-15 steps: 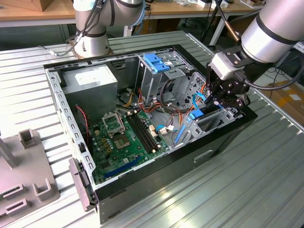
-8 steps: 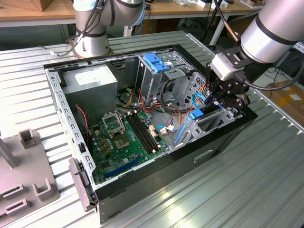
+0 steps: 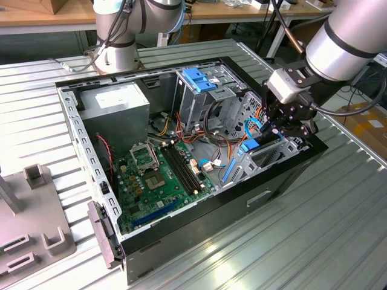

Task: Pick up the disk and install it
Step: 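Insert the first disk wire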

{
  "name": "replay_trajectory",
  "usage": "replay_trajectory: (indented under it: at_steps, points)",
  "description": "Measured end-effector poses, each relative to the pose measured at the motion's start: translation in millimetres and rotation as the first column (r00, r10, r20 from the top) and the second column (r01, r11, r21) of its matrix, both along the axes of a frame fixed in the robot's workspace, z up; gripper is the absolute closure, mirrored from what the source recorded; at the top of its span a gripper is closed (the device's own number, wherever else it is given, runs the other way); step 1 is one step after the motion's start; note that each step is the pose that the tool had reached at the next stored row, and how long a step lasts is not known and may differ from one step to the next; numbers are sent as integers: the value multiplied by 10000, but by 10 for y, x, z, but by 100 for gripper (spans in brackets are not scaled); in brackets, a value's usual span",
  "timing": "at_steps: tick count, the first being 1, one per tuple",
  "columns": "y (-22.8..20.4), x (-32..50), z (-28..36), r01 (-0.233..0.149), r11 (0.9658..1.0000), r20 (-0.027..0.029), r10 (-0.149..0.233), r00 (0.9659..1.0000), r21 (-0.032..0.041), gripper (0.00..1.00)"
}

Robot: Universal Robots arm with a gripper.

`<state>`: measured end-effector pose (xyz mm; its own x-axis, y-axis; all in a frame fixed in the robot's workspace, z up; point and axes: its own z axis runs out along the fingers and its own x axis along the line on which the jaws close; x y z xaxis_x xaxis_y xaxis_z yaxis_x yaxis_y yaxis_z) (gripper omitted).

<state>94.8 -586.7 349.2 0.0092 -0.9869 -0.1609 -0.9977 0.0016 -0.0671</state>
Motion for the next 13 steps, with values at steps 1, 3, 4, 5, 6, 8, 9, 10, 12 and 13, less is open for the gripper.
replay_trajectory:
  at_steps: [1, 3, 4, 5, 6, 8, 9, 10, 12, 13]
  points:
    - [0, -2, 0, -1, 10000, 0, 1, 10000, -1, 84]
    - [0, -2, 1, -1, 10000, 0, 1, 10000, -2, 84]
    - [1, -3, -2, -1, 10000, 0, 1, 10000, -1, 84]
    - [1, -3, -3, -1, 10000, 0, 1, 10000, -2, 84]
    - [0, -3, -2, 0, 10000, 0, 0, 10000, -2, 84]
    - [-3, -3, -3, -1, 10000, 0, 1, 10000, -1, 84]
    - [-4, -3, -3, 0, 10000, 0, 0, 10000, 0, 84]
    - [-4, -3, -7, 0, 10000, 0, 0, 10000, 1, 84]
    - [-5, -3, -8, 0, 10000, 0, 0, 10000, -1, 84]
    - [-5, -3, -9, -1, 10000, 0, 1, 10000, -1, 84]
